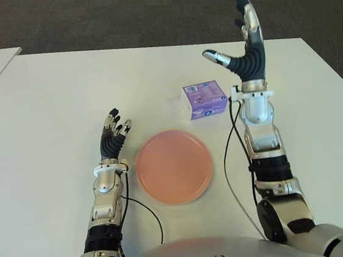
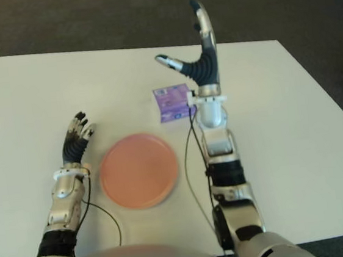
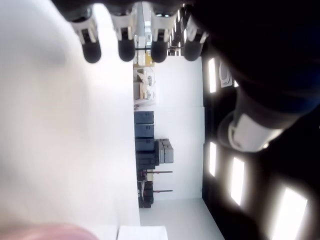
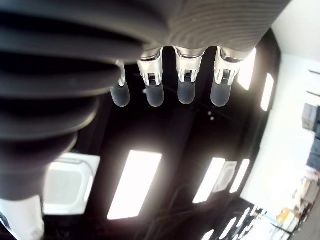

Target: Put the tissue paper into the plate.

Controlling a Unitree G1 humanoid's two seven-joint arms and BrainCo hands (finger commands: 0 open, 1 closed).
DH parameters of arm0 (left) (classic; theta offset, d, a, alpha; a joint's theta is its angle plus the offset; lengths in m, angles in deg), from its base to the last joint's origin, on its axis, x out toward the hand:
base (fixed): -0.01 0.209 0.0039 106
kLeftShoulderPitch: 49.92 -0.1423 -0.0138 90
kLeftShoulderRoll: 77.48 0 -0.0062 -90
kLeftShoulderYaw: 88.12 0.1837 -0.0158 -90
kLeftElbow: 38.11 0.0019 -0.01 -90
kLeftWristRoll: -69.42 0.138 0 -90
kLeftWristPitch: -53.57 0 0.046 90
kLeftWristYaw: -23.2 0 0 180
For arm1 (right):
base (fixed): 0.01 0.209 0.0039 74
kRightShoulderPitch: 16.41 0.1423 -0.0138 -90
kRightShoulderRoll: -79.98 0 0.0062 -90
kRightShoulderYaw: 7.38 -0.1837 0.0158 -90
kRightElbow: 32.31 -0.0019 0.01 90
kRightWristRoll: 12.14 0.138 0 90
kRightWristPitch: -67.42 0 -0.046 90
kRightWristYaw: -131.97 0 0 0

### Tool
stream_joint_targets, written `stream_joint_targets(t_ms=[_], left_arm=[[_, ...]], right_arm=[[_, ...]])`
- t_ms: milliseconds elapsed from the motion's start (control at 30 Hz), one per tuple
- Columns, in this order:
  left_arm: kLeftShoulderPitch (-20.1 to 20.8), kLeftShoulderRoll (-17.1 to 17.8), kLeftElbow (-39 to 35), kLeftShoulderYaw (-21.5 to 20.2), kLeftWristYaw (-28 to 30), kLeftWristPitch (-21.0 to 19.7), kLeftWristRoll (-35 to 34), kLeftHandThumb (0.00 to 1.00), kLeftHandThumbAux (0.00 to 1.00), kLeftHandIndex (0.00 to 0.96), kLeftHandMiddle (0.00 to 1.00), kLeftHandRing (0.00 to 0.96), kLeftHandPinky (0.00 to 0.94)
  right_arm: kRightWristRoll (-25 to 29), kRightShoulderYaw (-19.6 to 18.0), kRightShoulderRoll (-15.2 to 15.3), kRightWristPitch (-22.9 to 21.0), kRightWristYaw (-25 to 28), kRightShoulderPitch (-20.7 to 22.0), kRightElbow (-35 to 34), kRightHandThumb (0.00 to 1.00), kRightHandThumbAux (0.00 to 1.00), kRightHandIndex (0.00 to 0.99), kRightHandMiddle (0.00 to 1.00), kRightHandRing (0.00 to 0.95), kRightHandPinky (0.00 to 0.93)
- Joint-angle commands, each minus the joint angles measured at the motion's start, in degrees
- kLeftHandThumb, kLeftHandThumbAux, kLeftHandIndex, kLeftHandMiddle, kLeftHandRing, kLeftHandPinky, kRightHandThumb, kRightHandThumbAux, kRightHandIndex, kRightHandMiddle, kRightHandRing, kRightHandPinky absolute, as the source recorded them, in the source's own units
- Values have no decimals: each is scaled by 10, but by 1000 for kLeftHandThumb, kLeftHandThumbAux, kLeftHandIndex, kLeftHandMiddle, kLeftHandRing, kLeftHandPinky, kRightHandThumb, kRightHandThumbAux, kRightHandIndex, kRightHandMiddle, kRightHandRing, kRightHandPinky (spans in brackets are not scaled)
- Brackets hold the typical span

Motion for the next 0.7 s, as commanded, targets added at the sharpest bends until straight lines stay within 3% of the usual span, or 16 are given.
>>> stream_joint_targets(t_ms=[33, 133, 233, 333, 433, 567, 700], left_arm=[[-3, -1, 5, -2, -15, -10, 9, 0, 596, 0, 0, 0, 0], [-2, 0, 6, -2, -18, -10, 13, 0, 596, 0, 0, 0, 0], [-2, 3, 9, -2, -22, -8, 18, 0, 595, 0, 0, 0, 0], [-3, 4, 8, -2, -20, -7, 18, 0, 594, 0, 0, 0, 0], [-3, 3, 8, -3, -19, -4, 15, 0, 594, 0, 0, 0, 0], [-4, 2, 8, -4, -19, -1, 13, 0, 593, 0, 0, 0, 0], [-9, 0, 6, -4, -15, 5, 9, 0, 586, 0, 0, 0, 0]], right_arm=[[-27, 28, 25, -46, 48, 28, 6, 350, 596, 46, 23, 3, 9], [-34, 43, 39, -48, 70, 52, 26, 331, 570, 40, 15, 1, 3], [-56, 83, 68, -4, 99, 122, 138, 329, 531, 24, 5, 0, 15], [-111, 145, 97, 96, 83, 223, 390, 343, 484, 8, 1, 0, 31], [-151, 187, 101, 135, 65, 264, 510, 360, 437, 2, 0, 0, 18], [-173, 215, 99, 155, 57, 287, 564, 376, 358, 0, 0, 0, 12], [-232, 281, 125, 179, 89, 309, 578, 400, 252, 0, 0, 0, 4]])
